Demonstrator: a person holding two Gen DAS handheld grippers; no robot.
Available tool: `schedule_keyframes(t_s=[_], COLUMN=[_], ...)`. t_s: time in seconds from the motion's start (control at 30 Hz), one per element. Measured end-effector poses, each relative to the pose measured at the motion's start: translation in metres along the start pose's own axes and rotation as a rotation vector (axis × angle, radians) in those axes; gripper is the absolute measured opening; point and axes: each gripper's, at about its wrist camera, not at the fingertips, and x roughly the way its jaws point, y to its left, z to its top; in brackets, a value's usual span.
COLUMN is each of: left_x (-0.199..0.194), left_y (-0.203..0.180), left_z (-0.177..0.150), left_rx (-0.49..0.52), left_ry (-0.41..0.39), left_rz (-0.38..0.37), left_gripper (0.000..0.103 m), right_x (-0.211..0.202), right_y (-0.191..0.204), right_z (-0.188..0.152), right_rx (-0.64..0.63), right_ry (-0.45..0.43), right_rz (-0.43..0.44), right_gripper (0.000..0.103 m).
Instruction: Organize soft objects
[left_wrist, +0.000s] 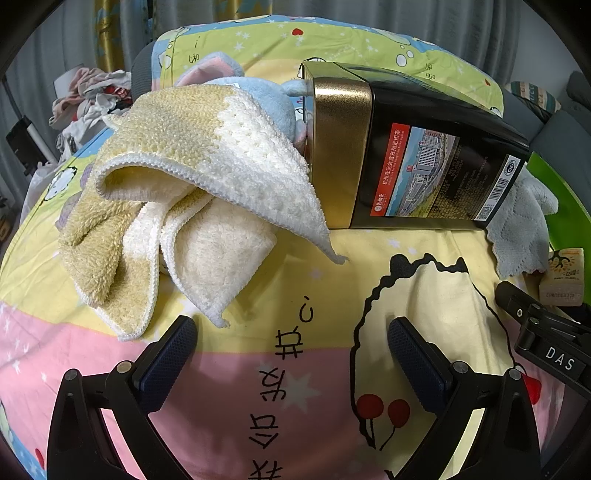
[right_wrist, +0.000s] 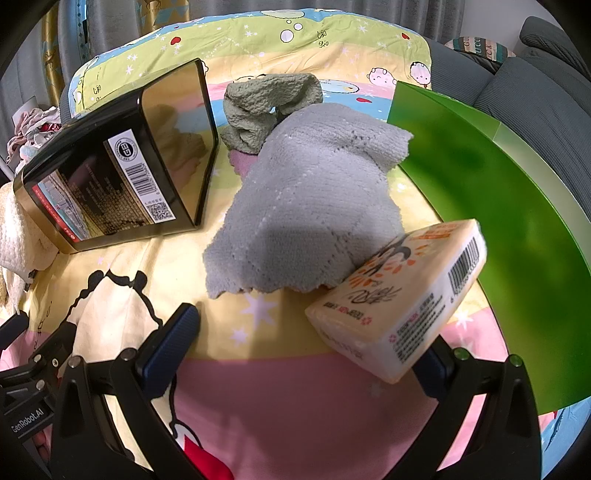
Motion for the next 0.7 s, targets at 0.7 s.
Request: schedule_keyframes(t_s=[0.7], left_x=[0.0002], left_y=[0.0036], left_z=[0.0015], left_rx=[-0.004], left_ry=[0.004], left_rz=[-0.008], left_gripper=[0.103], right_x=[0.0000], right_y=[0.0000], right_z=[0.0001], right_rx=[0.000], right_ry=[0.000], right_rz=[0.000], right_gripper=[0.102])
